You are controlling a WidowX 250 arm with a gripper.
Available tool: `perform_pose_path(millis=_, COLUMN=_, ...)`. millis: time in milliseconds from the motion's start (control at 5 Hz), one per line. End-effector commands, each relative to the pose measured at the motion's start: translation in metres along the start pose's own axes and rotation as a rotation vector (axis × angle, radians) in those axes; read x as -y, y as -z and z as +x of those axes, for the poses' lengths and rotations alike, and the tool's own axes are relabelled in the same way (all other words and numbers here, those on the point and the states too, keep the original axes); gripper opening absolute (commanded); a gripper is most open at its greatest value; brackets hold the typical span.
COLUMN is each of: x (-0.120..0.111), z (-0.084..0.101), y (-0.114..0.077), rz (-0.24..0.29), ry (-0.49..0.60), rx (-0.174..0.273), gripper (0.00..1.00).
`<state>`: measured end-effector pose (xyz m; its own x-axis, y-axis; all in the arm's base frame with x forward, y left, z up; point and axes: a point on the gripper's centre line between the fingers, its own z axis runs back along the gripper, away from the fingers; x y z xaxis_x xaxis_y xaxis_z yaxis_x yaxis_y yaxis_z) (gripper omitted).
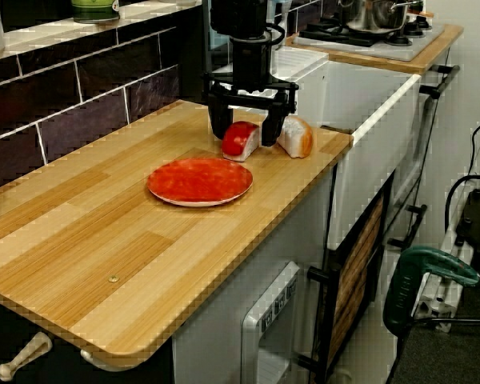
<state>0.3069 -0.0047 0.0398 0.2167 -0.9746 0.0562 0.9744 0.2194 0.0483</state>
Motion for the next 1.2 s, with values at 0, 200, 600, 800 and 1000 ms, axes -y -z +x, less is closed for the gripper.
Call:
perform_pose_path(millis=0, x=-0.009, z=-0.013, y=-0.013, rz=0.060, ry=-0.099, rx=0.033, gripper=0.00)
perform_pose_path(millis=200, x=-0.009, z=-0.018, y=-0.022, rz=0.054, ry=-0.105, rx=0.043, gripper=0.00)
perform_pose_path(millis=600, x=-0.012, z=-0.043, y=-0.069, rz=0.043, ry=-0.186, rx=0.110, gripper=0.00)
perform_pose_path(millis=800, x=-0.016, z=-0.062, y=-0.082, rz=0.039, ry=-0.241, rx=0.137, gripper=0.00)
perform_pose_path(millis=1000, x=-0.019, z=-0.082, y=-0.078, rz=0.067, ry=-0.283, rx=0.123, gripper=0.00)
